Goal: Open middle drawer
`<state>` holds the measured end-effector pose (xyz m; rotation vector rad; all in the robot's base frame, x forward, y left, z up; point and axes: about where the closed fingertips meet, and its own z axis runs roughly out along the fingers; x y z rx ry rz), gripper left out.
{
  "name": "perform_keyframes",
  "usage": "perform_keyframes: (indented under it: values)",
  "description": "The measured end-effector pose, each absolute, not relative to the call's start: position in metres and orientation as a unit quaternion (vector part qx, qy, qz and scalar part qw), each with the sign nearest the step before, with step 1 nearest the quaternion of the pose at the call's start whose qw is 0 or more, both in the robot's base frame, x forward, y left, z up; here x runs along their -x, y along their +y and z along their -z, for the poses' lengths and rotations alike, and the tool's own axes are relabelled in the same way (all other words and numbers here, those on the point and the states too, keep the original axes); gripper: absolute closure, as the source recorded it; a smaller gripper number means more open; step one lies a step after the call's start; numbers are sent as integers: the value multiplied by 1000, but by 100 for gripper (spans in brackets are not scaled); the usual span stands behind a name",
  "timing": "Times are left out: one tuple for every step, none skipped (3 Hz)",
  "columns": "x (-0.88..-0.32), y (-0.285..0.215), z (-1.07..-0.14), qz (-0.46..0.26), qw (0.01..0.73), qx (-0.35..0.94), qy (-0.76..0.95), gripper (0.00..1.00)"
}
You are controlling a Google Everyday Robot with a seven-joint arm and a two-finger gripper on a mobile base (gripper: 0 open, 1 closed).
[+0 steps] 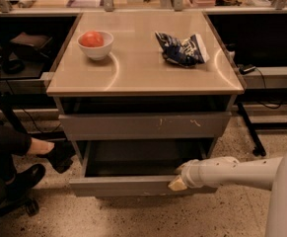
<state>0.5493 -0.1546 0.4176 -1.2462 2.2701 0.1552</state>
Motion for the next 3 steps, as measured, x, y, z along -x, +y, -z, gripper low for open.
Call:
perform_keyframes:
  values:
    - [-540,-156,-418,-57,280,461,840,100]
    - [-528,-156,-417,-60,289,456,840,100]
    - [-520,-157,-415,-60,291,461,836,100]
